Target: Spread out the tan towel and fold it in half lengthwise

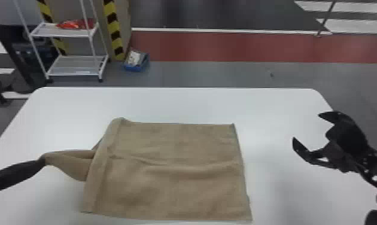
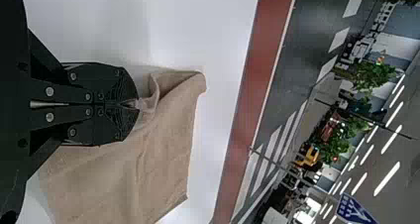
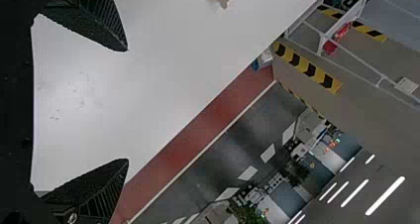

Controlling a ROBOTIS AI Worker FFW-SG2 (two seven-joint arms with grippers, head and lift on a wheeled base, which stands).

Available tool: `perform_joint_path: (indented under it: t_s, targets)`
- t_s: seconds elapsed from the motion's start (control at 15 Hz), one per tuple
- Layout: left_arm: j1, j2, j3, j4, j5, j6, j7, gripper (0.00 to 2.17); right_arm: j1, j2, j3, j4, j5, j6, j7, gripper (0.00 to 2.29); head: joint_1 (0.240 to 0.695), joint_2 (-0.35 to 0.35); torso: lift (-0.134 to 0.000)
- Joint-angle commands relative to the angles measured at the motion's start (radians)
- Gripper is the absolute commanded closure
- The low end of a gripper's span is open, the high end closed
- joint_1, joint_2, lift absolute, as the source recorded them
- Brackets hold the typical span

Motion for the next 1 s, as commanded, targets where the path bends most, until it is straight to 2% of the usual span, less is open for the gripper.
perform_joint_path:
  t_s: [0.0,0.2,0.27,0.47,0.53,0.8,0.93]
  targets:
    - [-0.028,0.001,-0.012,-0.019,-0.002,0.042,-0.002,1.78,0.034,0.001,0.104,-0.069,0.006,0.018,0.068,0.1,0.695,0.01,-0.125]
    - [-0.039,0.0,-0.052,-0.013,-0.028,0.042,-0.002,1.78,0.053,0.001,0.234,-0.127,0.085,0.03,0.292,0.12,0.695,0.091,-0.125]
    - [-0.04,0.001,-0.056,-0.007,-0.029,0.042,-0.002,1.78,0.061,0.001,0.255,-0.164,0.105,0.033,0.372,0.12,0.695,0.148,-0.125]
    - [-0.068,0.009,-0.059,0.015,-0.046,0.042,0.001,1.78,0.105,0.001,0.274,-0.308,0.11,0.11,0.528,0.13,0.695,0.208,-0.125]
    - [-0.076,0.01,-0.058,0.024,-0.046,0.042,0.001,1.78,0.128,0.001,0.28,-0.346,0.114,0.132,0.551,0.14,0.695,0.219,-0.125]
    - [-0.091,0.023,-0.065,0.056,-0.048,0.039,0.0,1.78,0.217,0.001,0.3,-0.463,0.154,0.19,0.551,0.21,0.695,0.246,-0.125]
    - [-0.096,0.03,-0.065,0.068,-0.048,0.039,0.0,1.78,0.262,-0.001,0.318,-0.488,0.197,0.199,0.551,0.21,0.695,0.249,-0.125]
